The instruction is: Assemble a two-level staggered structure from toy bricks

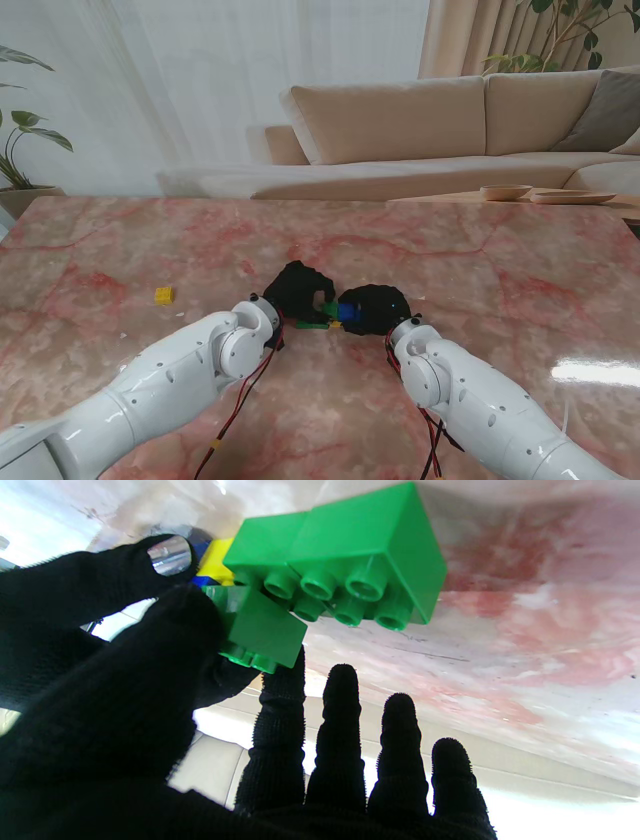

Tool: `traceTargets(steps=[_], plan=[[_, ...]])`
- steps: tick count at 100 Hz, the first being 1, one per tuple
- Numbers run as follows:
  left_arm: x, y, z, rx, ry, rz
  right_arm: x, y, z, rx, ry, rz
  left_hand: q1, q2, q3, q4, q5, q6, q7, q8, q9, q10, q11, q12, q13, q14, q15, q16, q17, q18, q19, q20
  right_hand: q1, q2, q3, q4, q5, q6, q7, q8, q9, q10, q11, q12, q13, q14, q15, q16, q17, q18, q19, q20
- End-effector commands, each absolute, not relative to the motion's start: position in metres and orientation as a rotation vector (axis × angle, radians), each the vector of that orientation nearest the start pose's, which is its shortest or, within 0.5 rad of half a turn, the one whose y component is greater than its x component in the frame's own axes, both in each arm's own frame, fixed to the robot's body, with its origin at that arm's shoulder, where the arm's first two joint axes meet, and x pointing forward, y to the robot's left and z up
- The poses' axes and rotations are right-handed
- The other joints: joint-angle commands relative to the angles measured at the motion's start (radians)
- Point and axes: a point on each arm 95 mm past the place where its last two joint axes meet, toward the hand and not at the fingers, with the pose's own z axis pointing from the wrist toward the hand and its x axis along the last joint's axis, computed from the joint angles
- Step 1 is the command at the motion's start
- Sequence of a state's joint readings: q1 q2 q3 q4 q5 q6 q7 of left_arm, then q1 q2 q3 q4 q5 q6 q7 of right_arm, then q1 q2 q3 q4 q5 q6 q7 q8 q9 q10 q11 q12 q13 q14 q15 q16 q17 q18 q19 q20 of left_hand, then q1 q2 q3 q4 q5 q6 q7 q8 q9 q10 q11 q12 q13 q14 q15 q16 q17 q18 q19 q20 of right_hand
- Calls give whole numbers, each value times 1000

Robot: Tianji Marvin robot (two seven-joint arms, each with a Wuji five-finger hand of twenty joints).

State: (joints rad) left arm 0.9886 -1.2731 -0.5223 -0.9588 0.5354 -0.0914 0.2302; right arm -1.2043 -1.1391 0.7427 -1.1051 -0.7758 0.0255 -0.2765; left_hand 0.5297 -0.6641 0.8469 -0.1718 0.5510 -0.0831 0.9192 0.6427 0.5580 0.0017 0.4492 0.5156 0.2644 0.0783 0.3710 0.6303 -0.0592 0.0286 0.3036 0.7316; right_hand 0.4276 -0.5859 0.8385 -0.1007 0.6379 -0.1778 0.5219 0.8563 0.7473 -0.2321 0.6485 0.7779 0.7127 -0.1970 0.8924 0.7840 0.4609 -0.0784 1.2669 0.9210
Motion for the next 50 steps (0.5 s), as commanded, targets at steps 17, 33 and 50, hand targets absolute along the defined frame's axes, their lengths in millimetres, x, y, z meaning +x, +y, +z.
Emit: traceTargets(steps=[17, 33, 50], plan=[[475, -128, -386, -1305, 1696, -1712, 437, 40, -423, 1272, 1632, 1432, -68, -5, 3, 25, -46, 18, -73, -9, -56, -2, -32, -1, -51, 20, -40, -5, -28, -10, -61, 24, -13, -14, 29, -31, 28, -3, 23, -8, 44, 32, -22, -20, 38, 5, -10, -2, 10, -5, 35, 10], [472, -128, -379, -1329, 1638, -1758, 437, 40, -423, 1264, 1633, 1438, -83, 1, -20, 23, -89, 29, -132, -51, -78, -6, -39, -13, -64, 17, -49, -9, -24, -11, -88, 24, -2, -29, 51, -47, 44, -18, 36, -6, 66, 26, -18, -19, 57, 2, -7, -2, 25, -5, 42, 10], [468, -129, -369, -1332, 1581, -1808, 437, 41, -423, 1259, 1634, 1442, -83, 21, -24, 25, -78, 23, -131, -59, -71, -6, -36, -14, -58, 15, -49, -9, -22, -11, -93, 24, 0, -36, 65, -68, 45, -21, 44, -12, 70, 24, -20, -19, 60, 2, -8, -1, 27, -5, 44, 9]])
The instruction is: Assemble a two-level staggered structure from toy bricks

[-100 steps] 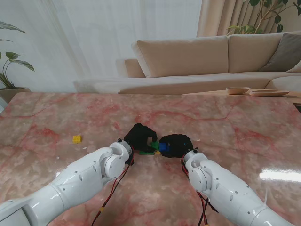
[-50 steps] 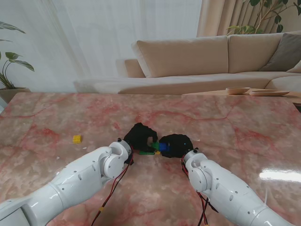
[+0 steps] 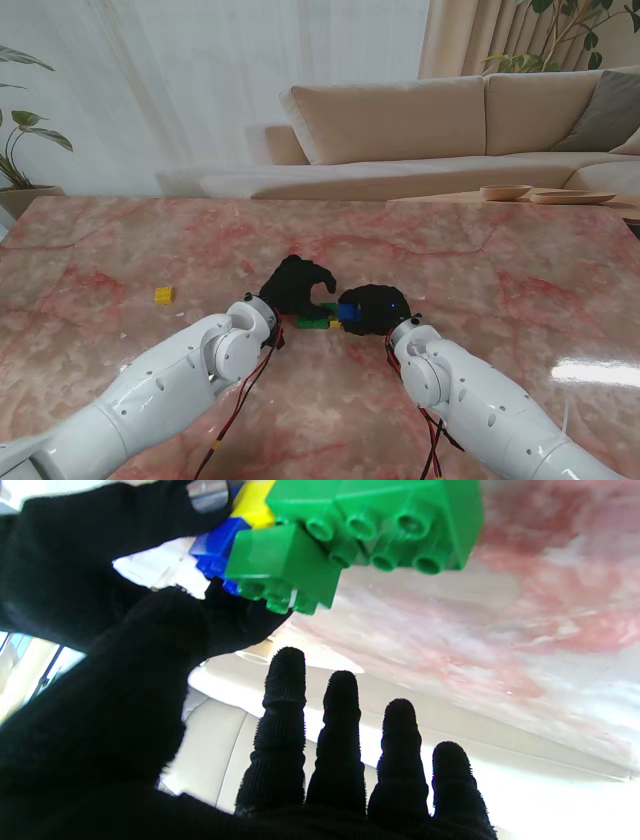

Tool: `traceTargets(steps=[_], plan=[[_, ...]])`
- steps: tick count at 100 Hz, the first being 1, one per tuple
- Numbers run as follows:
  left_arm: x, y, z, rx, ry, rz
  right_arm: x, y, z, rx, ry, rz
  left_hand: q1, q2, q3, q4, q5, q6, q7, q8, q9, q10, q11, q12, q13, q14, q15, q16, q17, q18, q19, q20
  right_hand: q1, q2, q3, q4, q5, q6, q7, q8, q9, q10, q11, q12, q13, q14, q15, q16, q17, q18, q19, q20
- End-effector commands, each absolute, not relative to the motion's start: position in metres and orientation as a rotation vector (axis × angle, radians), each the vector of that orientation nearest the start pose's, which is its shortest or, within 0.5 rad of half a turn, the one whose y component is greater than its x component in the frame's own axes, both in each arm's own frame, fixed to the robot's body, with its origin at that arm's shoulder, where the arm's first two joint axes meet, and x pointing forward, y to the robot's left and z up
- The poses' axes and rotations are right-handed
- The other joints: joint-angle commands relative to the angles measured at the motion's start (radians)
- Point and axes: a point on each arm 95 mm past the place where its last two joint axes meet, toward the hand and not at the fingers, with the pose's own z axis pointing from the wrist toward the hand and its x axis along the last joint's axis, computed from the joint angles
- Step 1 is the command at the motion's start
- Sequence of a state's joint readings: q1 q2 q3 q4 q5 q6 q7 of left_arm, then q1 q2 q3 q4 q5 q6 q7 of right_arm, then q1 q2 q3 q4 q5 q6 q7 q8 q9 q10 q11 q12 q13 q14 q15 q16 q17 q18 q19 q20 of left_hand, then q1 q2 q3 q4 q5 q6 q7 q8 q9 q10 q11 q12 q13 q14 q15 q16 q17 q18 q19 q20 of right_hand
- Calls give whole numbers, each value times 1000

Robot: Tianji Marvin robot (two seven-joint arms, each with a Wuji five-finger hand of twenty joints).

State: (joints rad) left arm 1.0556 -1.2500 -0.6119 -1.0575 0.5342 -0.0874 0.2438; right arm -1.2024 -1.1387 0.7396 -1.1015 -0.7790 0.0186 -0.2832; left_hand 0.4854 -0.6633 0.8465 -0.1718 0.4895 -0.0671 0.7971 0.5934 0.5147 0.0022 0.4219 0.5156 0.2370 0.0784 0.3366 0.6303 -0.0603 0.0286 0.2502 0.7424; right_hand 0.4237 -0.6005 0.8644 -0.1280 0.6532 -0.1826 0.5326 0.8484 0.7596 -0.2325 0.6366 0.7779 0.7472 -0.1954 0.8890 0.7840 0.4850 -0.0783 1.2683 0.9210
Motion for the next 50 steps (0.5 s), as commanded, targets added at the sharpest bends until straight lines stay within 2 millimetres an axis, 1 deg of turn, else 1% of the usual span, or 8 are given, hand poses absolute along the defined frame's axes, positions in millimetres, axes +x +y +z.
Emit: traceTargets(steps=[1, 24, 29, 33, 41, 44, 46, 50], plan=[[468, -129, -369, -1332, 1579, -1809, 437, 41, -423, 1259, 1634, 1442, -39, 24, -24, 25, -16, 6, -8, -10, -26, -8, -8, -14, -30, 15, -14, -8, -21, -11, -40, 13, 4, -22, 40, -42, 29, -16, 33, -5, 58, 25, -9, -19, 25, 0, -4, -1, 2, -4, 43, 9], [466, -125, -367, -1342, 1527, -1848, 437, 43, -423, 1258, 1632, 1447, -4, 74, 26, 58, 63, -51, 24, -30, 78, -25, 45, 23, 71, 19, 49, 38, -13, -2, 24, 62, 0, -19, 44, -48, 28, -16, 38, -11, 60, 26, -9, -18, 27, 0, -4, 0, 2, -5, 44, 8], [466, -124, -367, -1347, 1510, -1860, 436, 43, -423, 1257, 1631, 1447, 38, 56, 24, 15, 83, -81, 45, -60, 115, -33, 70, 49, 117, 26, 90, 85, -10, 4, 71, 55, 1, -19, 44, -50, 29, -16, 39, -12, 59, 26, -10, -18, 27, 0, -4, 0, 3, -6, 45, 8], [466, -123, -367, -1345, 1500, -1865, 436, 43, -423, 1257, 1630, 1448, 63, 45, 18, -2, 95, -97, 73, -98, 151, -41, 91, 72, 163, 30, 121, 129, -7, 8, 127, 47, 2, -19, 43, -53, 29, -18, 40, -13, 61, 26, -9, -17, 28, 0, -3, 0, 3, -6, 46, 8], [466, -122, -367, -1339, 1478, -1868, 436, 43, -423, 1257, 1630, 1449, 143, 24, -19, -20, 133, -146, 151, -143, 235, -52, 138, 105, 253, 43, 194, 198, 3, 20, 260, 49, 2, -16, 42, -56, 28, -19, 42, -16, 62, 25, -9, -17, 29, 0, -3, 0, 4, -6, 46, 7], [466, -122, -367, -1335, 1474, -1866, 436, 43, -423, 1257, 1630, 1448, 165, 24, -34, -15, 145, -163, 188, -172, 262, -54, 150, 115, 282, 45, 214, 219, 4, 24, 324, 34, 2, -16, 43, -57, 28, -19, 43, -16, 62, 26, -9, -17, 28, 0, -3, 0, 4, -6, 46, 7], [467, -122, -367, -1329, 1474, -1866, 436, 43, -423, 1258, 1630, 1448, 176, 19, -28, -21, 170, -179, 210, -183, 305, -56, 155, 192, 318, 49, 241, 240, 3, 30, 393, 24, 3, -16, 43, -57, 28, -19, 43, -17, 61, 26, -10, -17, 28, 1, -3, 1, 4, -6, 47, 7], [467, -121, -366, -1316, 1480, -1860, 436, 44, -423, 1259, 1631, 1447, 186, 15, -28, -27, 194, -196, 225, -193, 355, -63, 139, 265, 355, 48, 265, 257, 5, 38, 469, 14, 3, -17, 43, -59, 29, -18, 44, -18, 62, 26, -10, -17, 28, 2, -3, 1, 3, -6, 46, 7]])
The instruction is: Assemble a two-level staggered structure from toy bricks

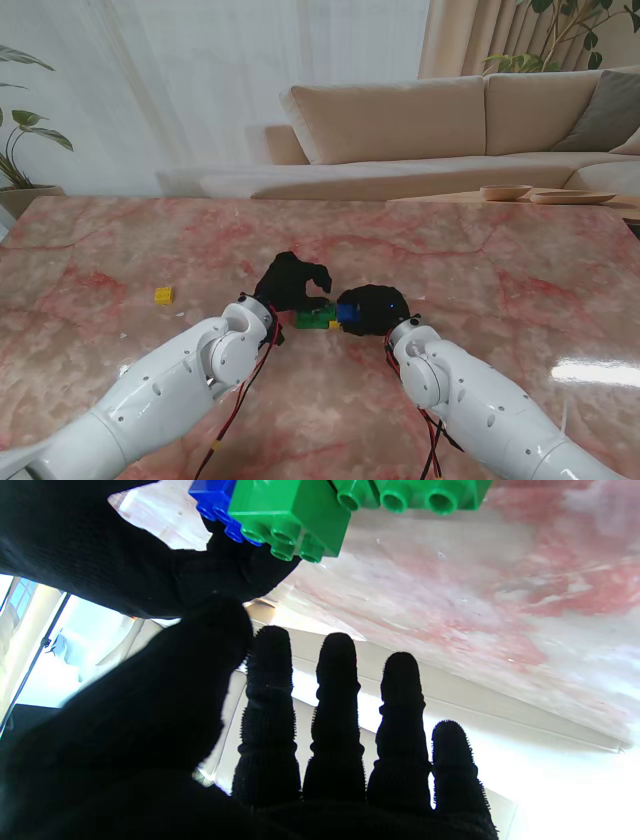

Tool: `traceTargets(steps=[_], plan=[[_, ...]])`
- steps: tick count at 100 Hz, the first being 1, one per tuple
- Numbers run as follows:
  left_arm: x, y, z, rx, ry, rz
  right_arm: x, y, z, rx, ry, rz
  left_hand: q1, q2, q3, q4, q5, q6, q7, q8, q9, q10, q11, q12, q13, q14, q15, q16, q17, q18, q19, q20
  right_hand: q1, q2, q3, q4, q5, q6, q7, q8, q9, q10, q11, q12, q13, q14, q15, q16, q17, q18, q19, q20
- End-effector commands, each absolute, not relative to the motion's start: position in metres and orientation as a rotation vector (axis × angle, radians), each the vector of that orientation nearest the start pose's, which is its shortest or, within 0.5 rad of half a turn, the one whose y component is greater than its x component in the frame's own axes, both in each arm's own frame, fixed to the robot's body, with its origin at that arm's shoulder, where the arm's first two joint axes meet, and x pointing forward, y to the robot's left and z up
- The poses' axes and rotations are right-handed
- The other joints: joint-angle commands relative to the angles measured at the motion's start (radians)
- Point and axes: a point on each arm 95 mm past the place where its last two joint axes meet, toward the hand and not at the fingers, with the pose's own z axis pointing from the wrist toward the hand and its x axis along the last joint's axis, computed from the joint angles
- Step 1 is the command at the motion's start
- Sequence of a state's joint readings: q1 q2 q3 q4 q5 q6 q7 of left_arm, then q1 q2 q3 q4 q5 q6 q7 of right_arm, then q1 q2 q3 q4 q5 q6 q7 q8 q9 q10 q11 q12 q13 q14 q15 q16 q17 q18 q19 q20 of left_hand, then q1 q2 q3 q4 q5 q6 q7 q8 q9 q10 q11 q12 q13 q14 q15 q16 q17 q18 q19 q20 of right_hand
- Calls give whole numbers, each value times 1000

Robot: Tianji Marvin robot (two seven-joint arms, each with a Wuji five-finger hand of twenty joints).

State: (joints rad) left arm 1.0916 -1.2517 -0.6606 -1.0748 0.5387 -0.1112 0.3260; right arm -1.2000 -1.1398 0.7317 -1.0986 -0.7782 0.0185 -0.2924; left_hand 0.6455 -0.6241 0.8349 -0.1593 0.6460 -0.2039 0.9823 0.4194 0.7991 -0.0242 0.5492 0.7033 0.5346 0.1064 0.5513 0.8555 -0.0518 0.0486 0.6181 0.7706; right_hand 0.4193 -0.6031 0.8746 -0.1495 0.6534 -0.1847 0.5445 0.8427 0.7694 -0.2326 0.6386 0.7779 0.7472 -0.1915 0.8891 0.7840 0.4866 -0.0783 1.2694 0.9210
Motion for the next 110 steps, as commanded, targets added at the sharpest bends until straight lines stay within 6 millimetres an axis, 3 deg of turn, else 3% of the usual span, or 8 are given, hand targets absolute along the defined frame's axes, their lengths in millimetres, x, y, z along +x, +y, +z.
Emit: traceTargets(steps=[1, 7, 21, 70, 110], plan=[[467, -121, -366, -1313, 1481, -1858, 436, 44, -423, 1259, 1632, 1447, 28, -24, -17, -42, 43, -63, 42, -22, 80, -37, 8, 87, 65, 21, 56, 36, -4, 19, 120, -13, 7, -13, 33, -38, 28, -17, 32, -13, 52, 26, -12, -17, 28, -2, -3, 1, 2, -6, 45, 7], [468, -121, -366, -1305, 1482, -1853, 436, 44, -423, 1259, 1633, 1447, 42, -32, -19, -51, 61, -73, 60, -34, 132, -41, -12, 141, 99, 22, 79, 55, -5, 28, 213, -34, 7, -14, 33, -39, 29, -17, 34, -14, 53, 26, -12, -17, 28, -3, -3, 1, 1, -5, 45, 7], [468, -121, -367, -1273, 1500, -1836, 436, 44, -423, 1259, 1635, 1448, 59, -26, -13, -54, 80, -75, 63, -50, 177, -43, -49, 145, 140, 22, 93, 61, 18, 44, 283, -38, 8, -14, 34, -41, 29, -18, 36, -17, 53, 25, -12, -17, 29, -4, -4, 1, 1, -5, 45, 6], [473, -125, -378, -1255, 1537, -1825, 437, 44, -423, 1261, 1634, 1448, 75, 5, 0, -41, 103, -51, -5, -90, 199, -38, -120, 122, 153, 19, 93, 59, 20, 45, 316, -57, 9, -14, 41, -48, 27, -19, 43, -25, 54, 25, -14, -16, 30, -4, -5, 1, -4, -2, 41, 4], [471, -128, -379, -1225, 1572, -1837, 438, 44, -423, 1263, 1631, 1448, 73, -30, -17, -48, 152, -89, 20, -81, 237, -52, -100, 135, 172, 14, 102, 56, 22, 46, 323, -62, 6, -8, 46, -52, 23, -19, 46, -30, 52, 26, -15, -15, 28, -4, -7, 1, -5, -1, 40, 4]])
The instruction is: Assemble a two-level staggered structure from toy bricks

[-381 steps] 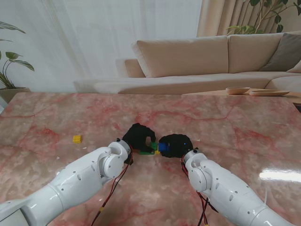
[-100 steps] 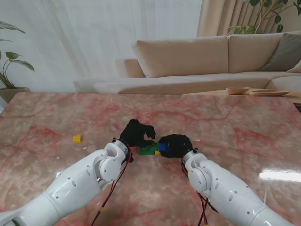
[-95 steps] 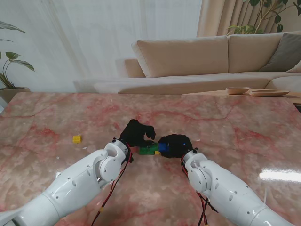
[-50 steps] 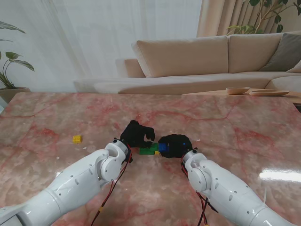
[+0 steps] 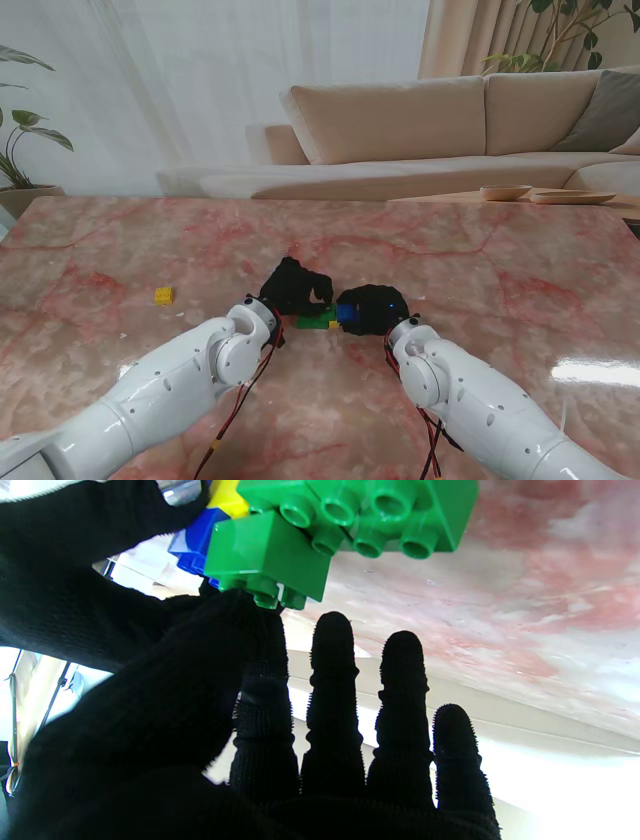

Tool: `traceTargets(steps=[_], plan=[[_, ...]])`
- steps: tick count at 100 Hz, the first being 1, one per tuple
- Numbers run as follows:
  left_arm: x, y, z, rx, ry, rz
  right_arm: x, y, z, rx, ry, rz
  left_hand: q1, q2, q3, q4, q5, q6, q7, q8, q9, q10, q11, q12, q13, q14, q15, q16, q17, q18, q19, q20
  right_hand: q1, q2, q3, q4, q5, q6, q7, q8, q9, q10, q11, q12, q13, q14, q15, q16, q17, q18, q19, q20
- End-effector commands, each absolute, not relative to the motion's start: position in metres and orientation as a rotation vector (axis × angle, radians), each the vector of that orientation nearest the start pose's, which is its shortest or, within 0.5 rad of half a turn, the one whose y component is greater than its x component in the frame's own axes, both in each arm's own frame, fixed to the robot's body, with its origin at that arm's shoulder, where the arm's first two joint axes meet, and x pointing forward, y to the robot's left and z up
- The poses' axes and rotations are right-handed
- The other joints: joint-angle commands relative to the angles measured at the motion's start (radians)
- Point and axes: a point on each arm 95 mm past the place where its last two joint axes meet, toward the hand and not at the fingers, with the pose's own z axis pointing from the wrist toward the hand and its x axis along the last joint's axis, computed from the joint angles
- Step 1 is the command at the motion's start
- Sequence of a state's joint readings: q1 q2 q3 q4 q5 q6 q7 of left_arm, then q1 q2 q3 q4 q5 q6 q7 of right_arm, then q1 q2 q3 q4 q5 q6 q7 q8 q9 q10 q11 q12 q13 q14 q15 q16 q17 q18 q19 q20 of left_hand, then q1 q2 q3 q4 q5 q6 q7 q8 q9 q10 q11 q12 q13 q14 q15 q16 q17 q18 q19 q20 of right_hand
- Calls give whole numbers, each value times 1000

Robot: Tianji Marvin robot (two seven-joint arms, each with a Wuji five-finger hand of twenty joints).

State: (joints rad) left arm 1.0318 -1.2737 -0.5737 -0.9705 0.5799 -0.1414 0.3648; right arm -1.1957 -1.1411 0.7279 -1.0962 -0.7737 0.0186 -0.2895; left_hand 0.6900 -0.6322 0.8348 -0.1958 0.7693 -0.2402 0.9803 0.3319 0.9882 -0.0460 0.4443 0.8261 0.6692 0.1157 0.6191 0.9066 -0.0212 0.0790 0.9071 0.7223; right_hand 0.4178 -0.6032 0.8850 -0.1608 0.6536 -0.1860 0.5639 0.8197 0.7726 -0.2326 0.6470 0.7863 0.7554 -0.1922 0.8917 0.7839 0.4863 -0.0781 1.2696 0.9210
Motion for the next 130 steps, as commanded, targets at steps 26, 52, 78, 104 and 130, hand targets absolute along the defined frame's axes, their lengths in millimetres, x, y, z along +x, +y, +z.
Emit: traceTargets(steps=[26, 52, 78, 104, 130], plan=[[468, -131, -381, -1208, 1596, -1850, 438, 44, -423, 1263, 1633, 1446, 28, -32, -2, -16, 65, -68, 49, -23, 114, -32, -40, 45, 73, 2, 43, 0, 1, 18, 42, -20, 11, -10, 39, -44, 22, -19, 29, -9, 51, 26, -23, -23, 22, -2, -8, 2, -4, -1, 40, 4], [467, -132, -383, -1204, 1612, -1848, 437, 44, -423, 1264, 1634, 1447, 27, -44, 4, -20, 84, -60, 43, -38, 143, -30, -57, 35, 102, 2, 48, -1, 7, 22, 48, -22, 11, -10, 41, -49, 22, -21, 32, -11, 52, 25, -22, -23, 22, -3, -8, 2, -4, -2, 40, 5], [468, -133, -383, -1095, 1652, -1824, 438, 44, -423, 1264, 1632, 1450, 30, -35, -1, -18, 79, -62, 45, -36, 134, -29, -58, 48, 86, 1, 46, 1, 1, 20, 50, -23, 11, -9, 42, -50, 22, -20, 34, -13, 52, 25, -22, -23, 23, -3, -7, 2, -4, -2, 40, 5], [472, -132, -383, -1078, 1676, -1789, 437, 44, -423, 1263, 1637, 1450, 30, -29, -8, -15, 94, -61, 35, -49, 146, -31, -71, 29, 99, -3, 49, -1, 12, 20, 61, -22, 29, -16, 46, -71, 32, -36, 51, -18, 72, 22, -18, -23, 37, -3, -3, 3, 5, -1, 44, 6], [475, -131, -386, -1168, 1666, -1774, 437, 44, -423, 1259, 1640, 1456, 28, -20, 7, -13, 131, -27, -3, -86, 184, -14, -92, -33, 135, 0, 43, -17, 29, 24, 79, -26, 47, -22, 58, -97, 29, -54, 110, -69, 96, 20, -28, 31, 52, -5, -3, 5, 10, -2, 48, 4]])
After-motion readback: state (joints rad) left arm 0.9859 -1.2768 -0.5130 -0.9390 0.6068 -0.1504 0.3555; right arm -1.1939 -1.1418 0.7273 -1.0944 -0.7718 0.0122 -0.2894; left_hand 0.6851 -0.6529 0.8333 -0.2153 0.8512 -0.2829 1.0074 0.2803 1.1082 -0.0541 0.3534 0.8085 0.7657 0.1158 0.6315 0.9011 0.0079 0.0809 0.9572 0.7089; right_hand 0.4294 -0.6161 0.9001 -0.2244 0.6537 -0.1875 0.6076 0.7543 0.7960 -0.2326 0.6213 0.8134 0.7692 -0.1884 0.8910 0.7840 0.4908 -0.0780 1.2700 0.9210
